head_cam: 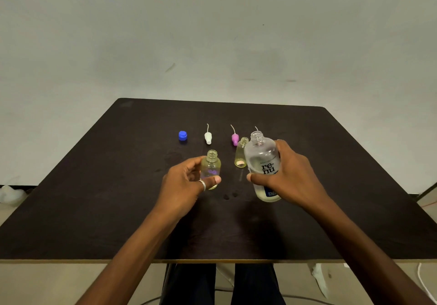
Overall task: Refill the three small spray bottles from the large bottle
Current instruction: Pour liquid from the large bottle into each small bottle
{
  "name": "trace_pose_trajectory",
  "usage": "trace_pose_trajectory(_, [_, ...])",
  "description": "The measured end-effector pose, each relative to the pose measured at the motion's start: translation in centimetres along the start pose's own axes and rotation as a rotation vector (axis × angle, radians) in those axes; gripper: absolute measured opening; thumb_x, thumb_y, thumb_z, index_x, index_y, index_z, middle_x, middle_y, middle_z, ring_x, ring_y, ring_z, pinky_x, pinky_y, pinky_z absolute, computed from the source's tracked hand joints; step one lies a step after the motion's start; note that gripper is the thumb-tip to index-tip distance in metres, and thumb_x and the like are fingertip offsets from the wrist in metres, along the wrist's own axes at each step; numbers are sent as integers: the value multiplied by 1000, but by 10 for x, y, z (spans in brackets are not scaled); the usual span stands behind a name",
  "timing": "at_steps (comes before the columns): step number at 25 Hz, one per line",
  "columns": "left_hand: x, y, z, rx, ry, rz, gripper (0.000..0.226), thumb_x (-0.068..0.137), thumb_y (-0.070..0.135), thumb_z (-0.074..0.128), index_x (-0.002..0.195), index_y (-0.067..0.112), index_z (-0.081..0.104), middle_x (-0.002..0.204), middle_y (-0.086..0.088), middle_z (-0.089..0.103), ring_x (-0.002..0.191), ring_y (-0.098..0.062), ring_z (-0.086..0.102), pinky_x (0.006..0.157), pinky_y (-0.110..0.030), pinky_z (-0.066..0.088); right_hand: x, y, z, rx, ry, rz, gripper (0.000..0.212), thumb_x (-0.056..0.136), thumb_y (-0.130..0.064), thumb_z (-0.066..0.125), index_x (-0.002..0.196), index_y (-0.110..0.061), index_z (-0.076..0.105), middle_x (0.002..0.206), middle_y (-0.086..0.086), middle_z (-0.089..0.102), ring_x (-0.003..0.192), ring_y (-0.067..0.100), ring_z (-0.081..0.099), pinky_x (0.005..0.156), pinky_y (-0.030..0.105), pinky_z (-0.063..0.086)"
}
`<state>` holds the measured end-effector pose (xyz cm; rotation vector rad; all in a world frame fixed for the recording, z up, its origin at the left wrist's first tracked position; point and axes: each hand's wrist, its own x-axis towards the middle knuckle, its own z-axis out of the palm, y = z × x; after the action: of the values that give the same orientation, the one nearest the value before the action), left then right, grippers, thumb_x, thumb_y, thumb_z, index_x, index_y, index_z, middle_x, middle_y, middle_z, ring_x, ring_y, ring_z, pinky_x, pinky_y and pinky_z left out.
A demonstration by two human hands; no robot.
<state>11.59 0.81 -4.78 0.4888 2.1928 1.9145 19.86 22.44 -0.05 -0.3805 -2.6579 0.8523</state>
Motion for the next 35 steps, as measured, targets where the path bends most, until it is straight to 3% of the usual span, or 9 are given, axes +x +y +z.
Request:
trace_pose_trajectory(8, [42,-20,5,109,125,3,45,73,13,87,113,26,71,95,15,77,89,4,71,81,-13,54,5,7,-13,62,27,53,69,59,-53,82,115,-32,48,98,-13,63,86,7,63,78,37,57])
trace_pose_trajectory(13, [59,-32,7,203,172,3,47,74,20,87,117,24,68,100,15,74,91,4,69,82,-10,48,8,7,-20,106,54,64,68,62,-49,84,117,-34,48,97,-15,63,87,5,63,79,36,57])
trace_pose_trajectory(21, [66,-44,10,236,202,30,54,74,24,87,123,23,64,110,11,74,100,-2,69,98,-29,53,7,8,-24,138,67,61,69,62,-47,85,119,-33,49,98,-15,64,87,4,64,80,34,58])
trace_pose_trajectory(24, [65,-44,9,258,218,15,78,70,31,90,138,22,55,131,7,66,119,-6,62,108,-33,47,7,8,-24,140,69,67,68,62,-48,85,118,-33,49,98,-15,64,87,4,64,80,35,58])
trace_pose_trajectory(26, [54,-39,12,261,319,20,94,66,39,91,146,20,45,146,3,53,133,-12,50,112,-35,41,8,9,-24,140,68,70,68,61,-48,85,117,-34,49,98,-14,64,86,4,65,80,36,58])
trace_pose_trajectory(29, [24,-26,32,254,530,372,64,76,30,86,131,12,58,127,1,61,117,-10,59,100,-26,48,9,10,-24,146,68,73,69,59,-51,84,116,-34,49,97,-14,65,86,5,65,80,37,58])
trace_pose_trajectory(31, [14,-19,53,274,490,533,44,82,21,82,121,11,65,116,4,64,104,-6,63,90,-18,50,9,11,-25,147,71,73,69,59,-51,83,116,-35,49,97,-14,65,87,6,65,80,38,58])
trace_pose_trajectory(33, [23,-19,73,253,384,483,45,84,19,80,126,13,64,120,4,65,108,-5,63,91,-17,50,9,11,-27,150,75,68,69,60,-50,83,118,-34,49,99,-14,64,88,6,65,80,37,58])
trace_pose_trajectory(35, [43,-24,87,209,306,318,57,83,24,81,135,13,58,130,-1,64,117,-6,59,97,-17,47,9,10,-30,154,80,58,70,62,-48,84,120,-33,48,100,-14,63,90,6,64,81,35,58])
